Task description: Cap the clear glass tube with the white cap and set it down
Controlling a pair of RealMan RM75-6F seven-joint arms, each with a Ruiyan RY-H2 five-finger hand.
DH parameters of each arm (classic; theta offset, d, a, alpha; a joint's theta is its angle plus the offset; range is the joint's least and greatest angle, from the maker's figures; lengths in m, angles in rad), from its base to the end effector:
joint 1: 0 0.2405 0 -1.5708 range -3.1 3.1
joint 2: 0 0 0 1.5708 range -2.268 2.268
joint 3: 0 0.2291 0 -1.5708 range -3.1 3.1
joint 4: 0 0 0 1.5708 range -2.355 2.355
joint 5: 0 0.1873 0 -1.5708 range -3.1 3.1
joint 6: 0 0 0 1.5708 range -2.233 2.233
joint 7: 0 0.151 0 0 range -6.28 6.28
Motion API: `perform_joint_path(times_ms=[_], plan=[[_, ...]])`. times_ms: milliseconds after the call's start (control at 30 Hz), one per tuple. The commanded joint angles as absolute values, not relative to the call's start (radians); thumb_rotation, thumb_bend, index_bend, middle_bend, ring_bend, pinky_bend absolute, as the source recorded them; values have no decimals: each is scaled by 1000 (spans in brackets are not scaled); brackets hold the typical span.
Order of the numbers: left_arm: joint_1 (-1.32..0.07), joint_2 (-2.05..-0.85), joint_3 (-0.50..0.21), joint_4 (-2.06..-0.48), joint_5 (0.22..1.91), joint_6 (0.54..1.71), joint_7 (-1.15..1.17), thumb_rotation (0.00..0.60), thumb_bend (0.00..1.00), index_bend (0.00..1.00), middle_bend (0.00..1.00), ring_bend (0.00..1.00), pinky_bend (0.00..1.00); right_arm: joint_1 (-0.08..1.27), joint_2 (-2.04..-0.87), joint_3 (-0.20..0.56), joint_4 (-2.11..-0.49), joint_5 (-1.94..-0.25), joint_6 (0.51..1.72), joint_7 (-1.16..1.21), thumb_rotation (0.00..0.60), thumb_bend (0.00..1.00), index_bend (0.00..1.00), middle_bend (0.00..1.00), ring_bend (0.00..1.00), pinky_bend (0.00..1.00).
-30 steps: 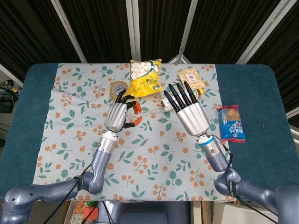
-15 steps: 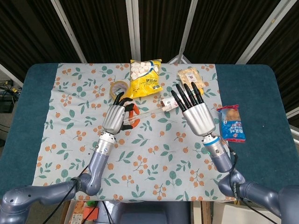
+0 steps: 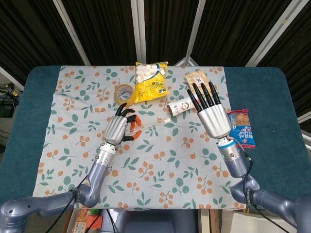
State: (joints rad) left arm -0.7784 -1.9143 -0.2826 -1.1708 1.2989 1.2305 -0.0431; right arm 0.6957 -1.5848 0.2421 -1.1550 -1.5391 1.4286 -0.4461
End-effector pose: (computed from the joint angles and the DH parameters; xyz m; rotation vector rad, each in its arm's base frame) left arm -0.0690 0.3329 -0.0282 -1.5451 -1.0968 -1.5074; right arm -0.1203 -0.3484 0.0884 1.5415 -0.1033 1.0907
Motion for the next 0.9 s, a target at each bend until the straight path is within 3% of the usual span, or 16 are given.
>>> perform_joint_path(times_ms=[33,900], plan=[[-767,-1922,-268,-1162,1304,1231,-49,600,671,710,765,249,72,692,-1582,243,-1155,-1535,1429,-445,600,395,0,0,0,0],[-697,-2019,-180,-1007,1354,1207,-141,600,671,710,764,249,73,667,-1576,236,-1145,-1518,1426,-437,600,395,0,0,0,0]])
